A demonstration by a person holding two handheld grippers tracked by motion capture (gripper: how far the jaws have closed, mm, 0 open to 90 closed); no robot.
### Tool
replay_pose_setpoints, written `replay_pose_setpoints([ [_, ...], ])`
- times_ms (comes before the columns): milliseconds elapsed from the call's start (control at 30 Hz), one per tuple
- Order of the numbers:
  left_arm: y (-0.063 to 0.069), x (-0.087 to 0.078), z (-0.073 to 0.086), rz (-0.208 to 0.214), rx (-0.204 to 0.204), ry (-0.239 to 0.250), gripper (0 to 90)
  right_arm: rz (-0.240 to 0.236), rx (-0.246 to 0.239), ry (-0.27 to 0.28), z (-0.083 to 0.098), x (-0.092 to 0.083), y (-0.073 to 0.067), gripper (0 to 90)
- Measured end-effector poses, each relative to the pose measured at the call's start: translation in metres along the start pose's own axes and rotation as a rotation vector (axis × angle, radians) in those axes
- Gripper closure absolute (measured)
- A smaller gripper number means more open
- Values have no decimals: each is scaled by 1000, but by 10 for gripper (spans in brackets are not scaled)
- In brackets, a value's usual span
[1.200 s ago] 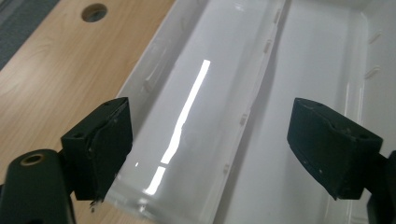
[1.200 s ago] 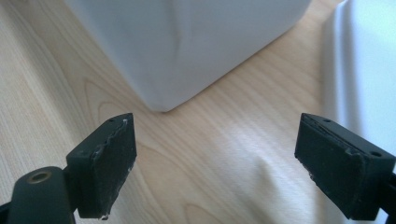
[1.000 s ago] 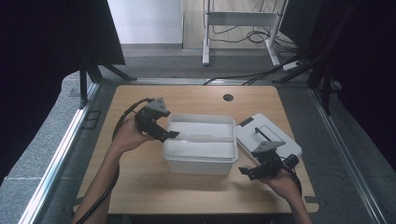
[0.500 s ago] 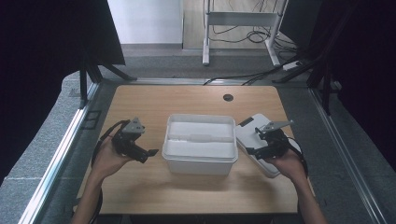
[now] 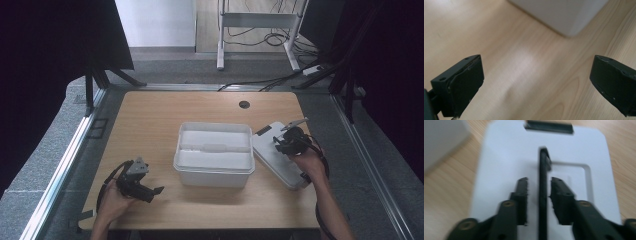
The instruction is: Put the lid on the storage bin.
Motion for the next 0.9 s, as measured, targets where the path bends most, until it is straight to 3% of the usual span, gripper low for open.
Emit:
replay_pose_setpoints([
  [33,1,2,5,-1,-5,-5,0,6,-20,-7,2,2,2,810],
  [133,5,8,14,16,-24,-2,0,30,-37,-2,2,-1,6,840],
  [333,12,20,22,25,-20,-22,0,-25,-103,24,1,-18,7,841],
  [767,16,23,22,33,-22,-1,0,-163,-310,68,-8,-106,16,841],
  [900,17,23,22,38,-18,-1,0,-194,-354,111,-19,-136,16,841],
])
Point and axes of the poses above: each handheld gripper's, and its own axes: x roughly forward along the jaws, z roughly out of its underside, y roughly to its right, the point moved 8 cm from there along x, roughly forward along the jaws, and after that the axes turned 2 degrees about -x, right-handed, at the moved point
